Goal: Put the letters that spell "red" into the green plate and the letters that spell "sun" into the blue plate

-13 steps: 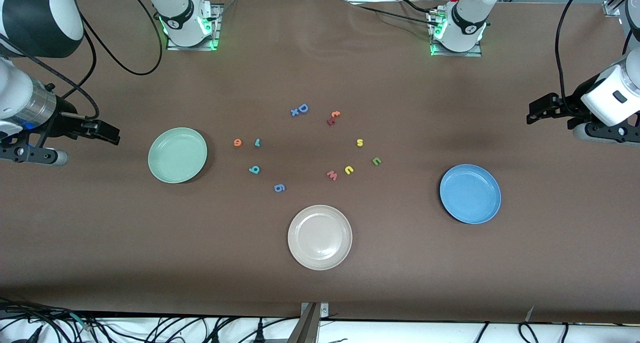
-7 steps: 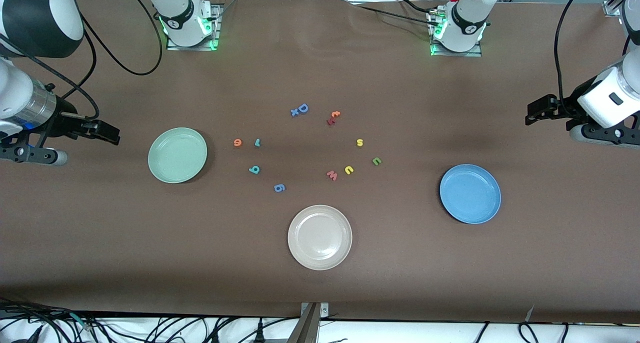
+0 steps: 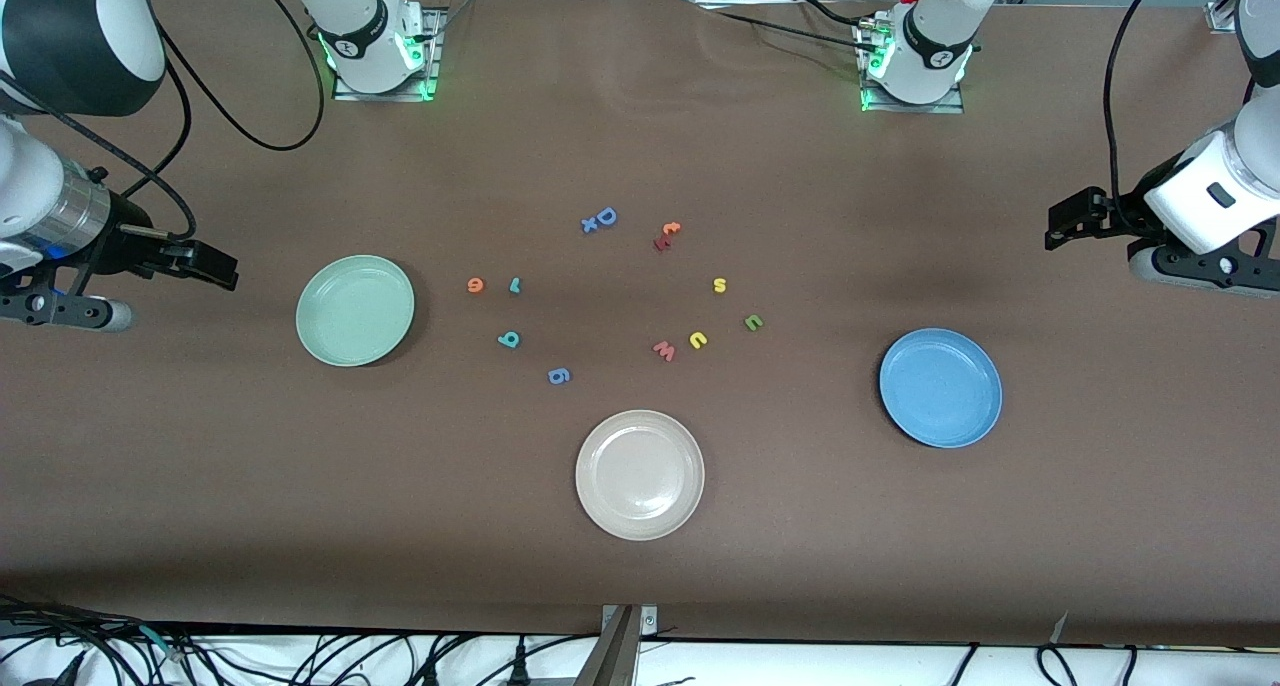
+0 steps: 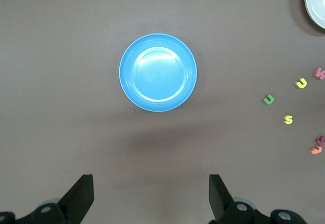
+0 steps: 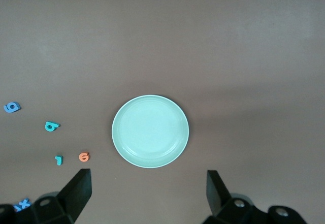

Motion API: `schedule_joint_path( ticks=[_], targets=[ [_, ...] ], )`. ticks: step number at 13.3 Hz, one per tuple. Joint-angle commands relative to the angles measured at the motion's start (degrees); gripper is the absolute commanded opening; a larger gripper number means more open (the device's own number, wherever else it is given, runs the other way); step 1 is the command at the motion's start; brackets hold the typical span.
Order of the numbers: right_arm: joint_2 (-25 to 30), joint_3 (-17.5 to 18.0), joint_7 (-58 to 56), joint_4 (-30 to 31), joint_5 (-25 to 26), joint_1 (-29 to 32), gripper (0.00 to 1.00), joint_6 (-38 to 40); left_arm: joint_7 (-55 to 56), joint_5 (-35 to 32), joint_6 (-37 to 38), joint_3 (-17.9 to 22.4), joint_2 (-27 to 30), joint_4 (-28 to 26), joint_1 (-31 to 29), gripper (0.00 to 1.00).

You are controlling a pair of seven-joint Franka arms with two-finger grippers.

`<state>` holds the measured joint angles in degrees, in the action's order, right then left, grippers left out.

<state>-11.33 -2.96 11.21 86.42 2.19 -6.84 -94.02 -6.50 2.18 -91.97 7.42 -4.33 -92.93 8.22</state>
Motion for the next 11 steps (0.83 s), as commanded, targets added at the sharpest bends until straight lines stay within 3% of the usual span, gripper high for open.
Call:
schedule_joint_path(
  ticks=[1, 11],
  targets=[
    [-0.1, 0.5, 0.8, -1.0, 0.3, 0.1, 1.00, 1.1, -1.2, -1.5, 1.4, 0.1, -1.1, 2.3, 0.2, 1.00],
    [-0.2, 0.6, 0.9, 0.3, 0.4, 0.0, 1.00, 1.1, -1.2, -1.5, 1.4, 0.1, -1.1, 2.3, 0.3, 1.00]
  ],
)
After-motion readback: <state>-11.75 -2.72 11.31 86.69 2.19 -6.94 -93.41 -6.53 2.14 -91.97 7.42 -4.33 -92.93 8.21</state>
